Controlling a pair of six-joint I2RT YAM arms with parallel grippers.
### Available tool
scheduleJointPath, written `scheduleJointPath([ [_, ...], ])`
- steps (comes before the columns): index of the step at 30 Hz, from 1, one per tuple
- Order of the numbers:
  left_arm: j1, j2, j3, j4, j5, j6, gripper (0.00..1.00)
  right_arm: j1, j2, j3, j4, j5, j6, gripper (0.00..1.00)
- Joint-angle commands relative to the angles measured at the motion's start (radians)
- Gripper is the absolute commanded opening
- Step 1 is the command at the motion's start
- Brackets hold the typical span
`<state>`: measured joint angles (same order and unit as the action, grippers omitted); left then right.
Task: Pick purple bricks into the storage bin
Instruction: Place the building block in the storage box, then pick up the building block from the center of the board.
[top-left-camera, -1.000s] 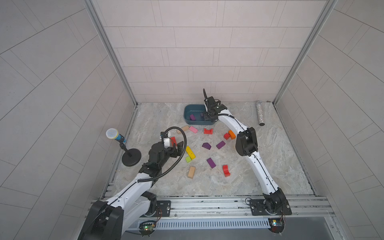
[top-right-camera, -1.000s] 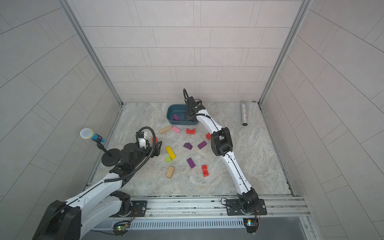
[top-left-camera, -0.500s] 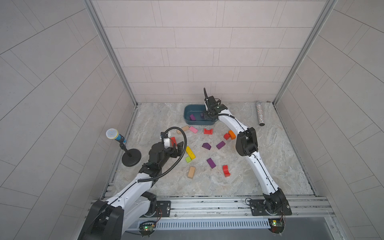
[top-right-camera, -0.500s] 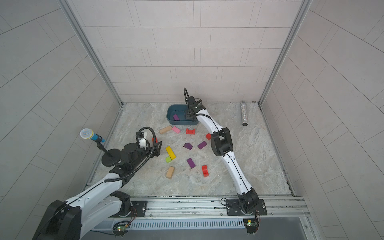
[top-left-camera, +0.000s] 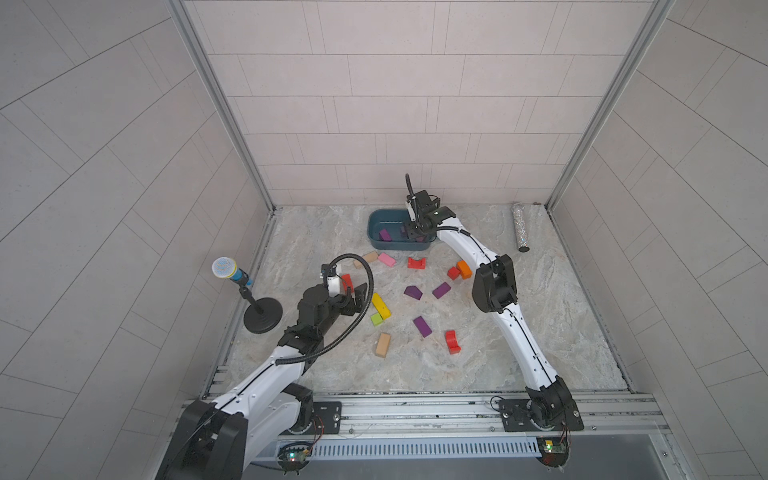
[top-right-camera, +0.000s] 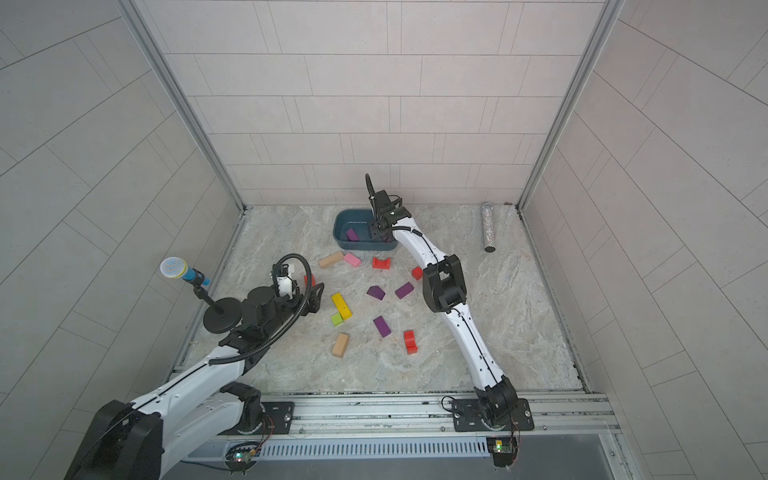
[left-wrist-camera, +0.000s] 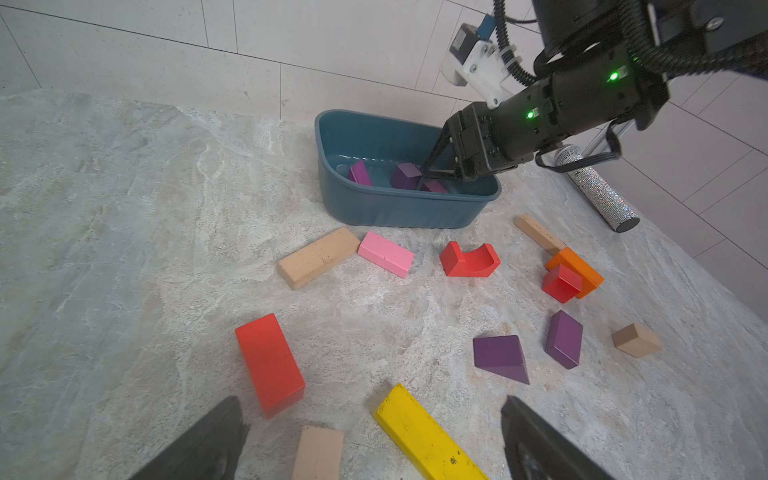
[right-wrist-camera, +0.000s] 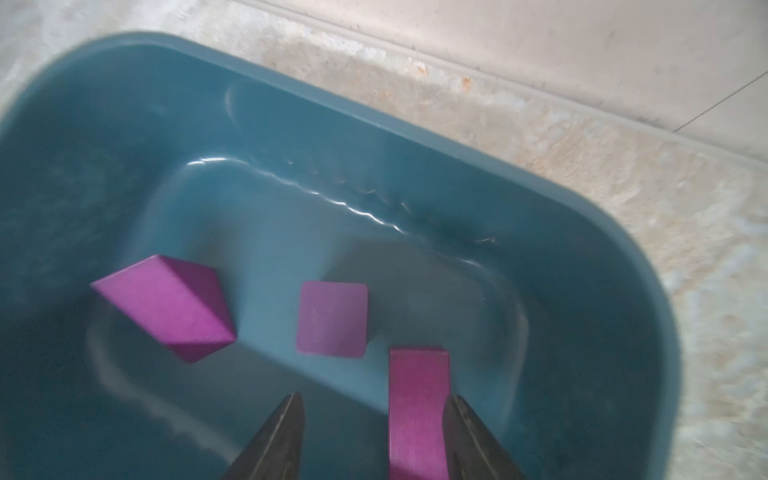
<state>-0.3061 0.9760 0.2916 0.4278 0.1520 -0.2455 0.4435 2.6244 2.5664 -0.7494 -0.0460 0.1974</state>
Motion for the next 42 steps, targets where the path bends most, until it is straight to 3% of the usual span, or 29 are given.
scheduleJointPath([
  [1, 0.000, -0.003, 0.028, 0.001, -0.004, 0.009, 1.00, 0.010, -0.194, -0.088, -0.026, 0.014, -0.047, 0.57],
  [9, 0.000, -0.008, 0.023, 0.009, 0.009, 0.000, 1.00, 0.013, -0.638, -0.710, 0.249, 0.000, -0.086, 0.60],
  [13, 0.001, -0.006, 0.023, 0.012, 0.011, -0.003, 1.00, 0.013, -0.757, -0.870, 0.207, -0.008, -0.112, 0.70],
  [18, 0.002, -0.007, 0.021, 0.019, 0.023, -0.008, 1.00, 0.014, -0.864, -1.052, 0.156, -0.056, -0.154, 0.75],
  [19, 0.001, -0.007, 0.023, 0.019, 0.025, -0.009, 1.00, 0.013, -0.877, -1.081, 0.149, -0.057, -0.165, 0.77],
  [21, 0.002, -0.009, 0.022, 0.017, 0.026, -0.010, 1.00, 0.011, -0.890, -1.143, 0.138, -0.067, -0.189, 0.96],
  [22, 0.001, -0.009, 0.023, 0.018, 0.028, -0.011, 1.00, 0.012, -0.891, -1.166, 0.133, -0.069, -0.195, 1.00],
  [28, 0.001, -0.008, 0.023, 0.022, 0.034, -0.013, 1.00, 0.020, -0.857, -1.246, 0.129, -0.129, -0.239, 1.00],
  [42, 0.001, 0.015, 0.023, 0.040, 0.045, -0.020, 1.00, 0.063, -0.812, -1.345, 0.184, -0.081, -0.254, 0.97],
])
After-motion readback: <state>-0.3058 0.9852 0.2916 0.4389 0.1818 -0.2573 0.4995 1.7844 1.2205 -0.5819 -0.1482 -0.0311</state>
